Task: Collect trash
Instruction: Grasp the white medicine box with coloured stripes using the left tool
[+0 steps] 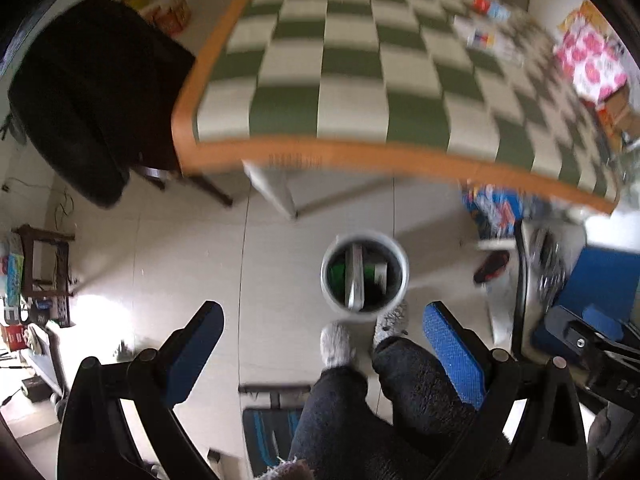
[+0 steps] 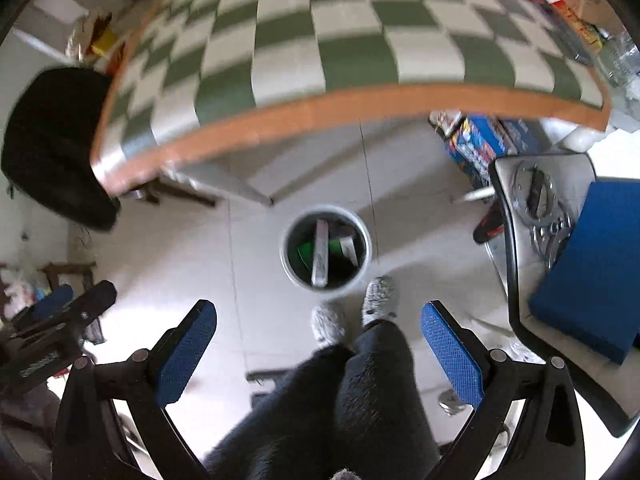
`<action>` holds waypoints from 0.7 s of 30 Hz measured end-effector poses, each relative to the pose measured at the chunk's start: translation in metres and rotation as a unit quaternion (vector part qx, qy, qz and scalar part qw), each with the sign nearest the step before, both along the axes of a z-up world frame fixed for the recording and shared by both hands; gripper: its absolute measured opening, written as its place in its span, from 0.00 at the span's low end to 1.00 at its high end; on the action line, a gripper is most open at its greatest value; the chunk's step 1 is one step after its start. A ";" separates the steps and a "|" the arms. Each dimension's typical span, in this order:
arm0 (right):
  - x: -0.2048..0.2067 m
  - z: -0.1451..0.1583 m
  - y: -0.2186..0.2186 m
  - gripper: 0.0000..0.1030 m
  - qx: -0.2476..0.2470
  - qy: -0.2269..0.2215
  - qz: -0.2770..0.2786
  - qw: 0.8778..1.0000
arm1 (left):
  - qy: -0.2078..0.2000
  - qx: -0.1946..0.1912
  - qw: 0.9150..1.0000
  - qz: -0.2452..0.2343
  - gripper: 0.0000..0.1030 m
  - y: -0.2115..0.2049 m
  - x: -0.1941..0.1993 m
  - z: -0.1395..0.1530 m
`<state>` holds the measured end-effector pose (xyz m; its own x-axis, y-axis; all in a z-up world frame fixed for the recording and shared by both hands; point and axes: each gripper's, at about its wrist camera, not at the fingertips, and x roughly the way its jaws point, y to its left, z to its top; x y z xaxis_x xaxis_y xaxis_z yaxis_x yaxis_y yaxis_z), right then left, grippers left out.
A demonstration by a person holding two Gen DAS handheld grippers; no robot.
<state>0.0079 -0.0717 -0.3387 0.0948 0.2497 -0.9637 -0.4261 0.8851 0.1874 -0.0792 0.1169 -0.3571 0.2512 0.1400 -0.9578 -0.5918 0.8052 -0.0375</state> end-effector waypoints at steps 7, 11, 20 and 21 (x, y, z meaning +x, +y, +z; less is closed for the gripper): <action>0.099 0.063 -0.004 1.00 0.011 -0.045 -0.037 0.998 | -0.039 0.062 0.997 -0.034 0.99 0.011 0.094 0.053; 0.176 0.060 -0.012 1.00 -0.016 -0.041 -0.041 0.998 | -0.033 0.092 0.991 -0.086 0.99 0.002 0.166 0.058; 0.359 -0.004 -0.032 1.00 -0.056 0.029 -0.054 0.997 | 0.081 0.166 0.936 -0.299 0.99 -0.018 0.384 0.017; 0.375 -0.010 -0.034 1.00 -0.058 0.037 -0.057 0.996 | 0.094 0.171 0.927 -0.321 0.99 -0.020 0.402 0.010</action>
<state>0.3826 -0.1055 -0.3484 0.0444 0.1273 -0.9909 -0.3112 0.9443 0.1073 0.3227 0.0965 -0.3467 0.2213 0.3234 -0.9200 0.0432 0.9392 0.3405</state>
